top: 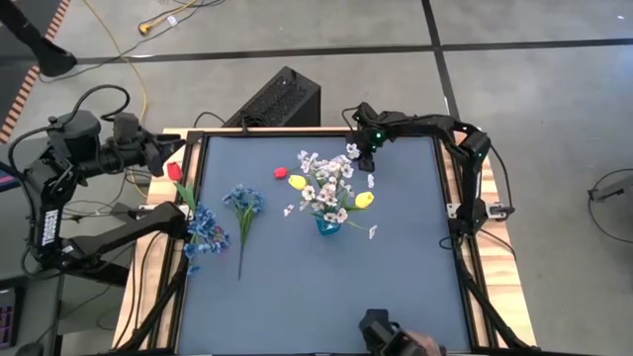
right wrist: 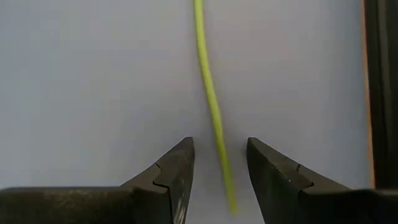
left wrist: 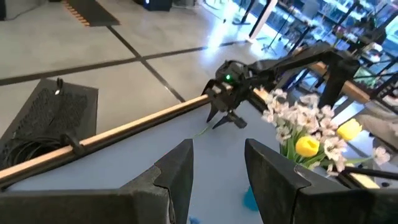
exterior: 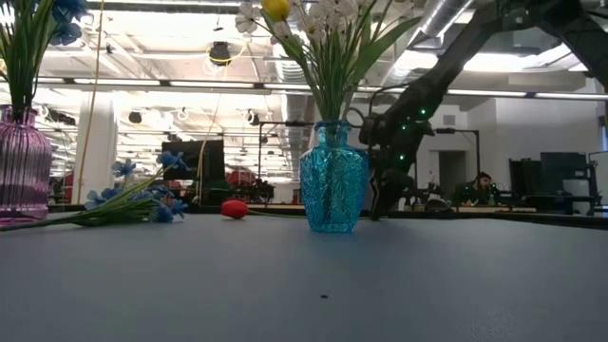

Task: Sort flowers into vase by color
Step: Put the red tulip into the purple vase

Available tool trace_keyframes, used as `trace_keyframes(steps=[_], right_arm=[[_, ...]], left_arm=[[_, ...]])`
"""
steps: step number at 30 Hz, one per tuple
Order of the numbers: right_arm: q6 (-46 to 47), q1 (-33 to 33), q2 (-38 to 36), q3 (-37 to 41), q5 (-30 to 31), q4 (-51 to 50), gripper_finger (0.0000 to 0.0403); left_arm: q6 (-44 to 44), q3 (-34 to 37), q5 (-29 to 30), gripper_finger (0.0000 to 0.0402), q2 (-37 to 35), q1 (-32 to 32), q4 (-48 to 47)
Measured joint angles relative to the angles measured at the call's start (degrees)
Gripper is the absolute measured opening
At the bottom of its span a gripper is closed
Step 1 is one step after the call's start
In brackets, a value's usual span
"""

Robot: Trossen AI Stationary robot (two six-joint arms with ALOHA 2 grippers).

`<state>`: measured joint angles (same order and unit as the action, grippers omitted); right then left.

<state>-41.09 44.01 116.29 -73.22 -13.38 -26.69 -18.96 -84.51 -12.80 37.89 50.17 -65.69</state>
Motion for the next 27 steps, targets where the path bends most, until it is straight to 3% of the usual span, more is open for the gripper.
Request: trace_keyframes(steps=[6,13,19,27], right_arm=[[0.82,-0.91,0.31,0.07,2.83,-0.93,0.0144],[1.01,-0.94,-1.19,0.17,3.01,-4.43,0.0018],[3.70,-1.64,-5.21,0.67,3.88,-7.57,0.0018],[11.72,-3.49,-18.64,0.52,3.44,-13.50,0.0016]], left_arm=[[-0.28,0.00,-0.02,0.0132,0.00,0.02,0.02],[1.16,0.00,-0.03,0.0132,-0.01,0.01,0.05],[1.23,0.00,0.66,0.0132,-0.02,0.02,1.39],[3.69,0.00,-2.01,0.0132,-0.02,0.02,14.01]])
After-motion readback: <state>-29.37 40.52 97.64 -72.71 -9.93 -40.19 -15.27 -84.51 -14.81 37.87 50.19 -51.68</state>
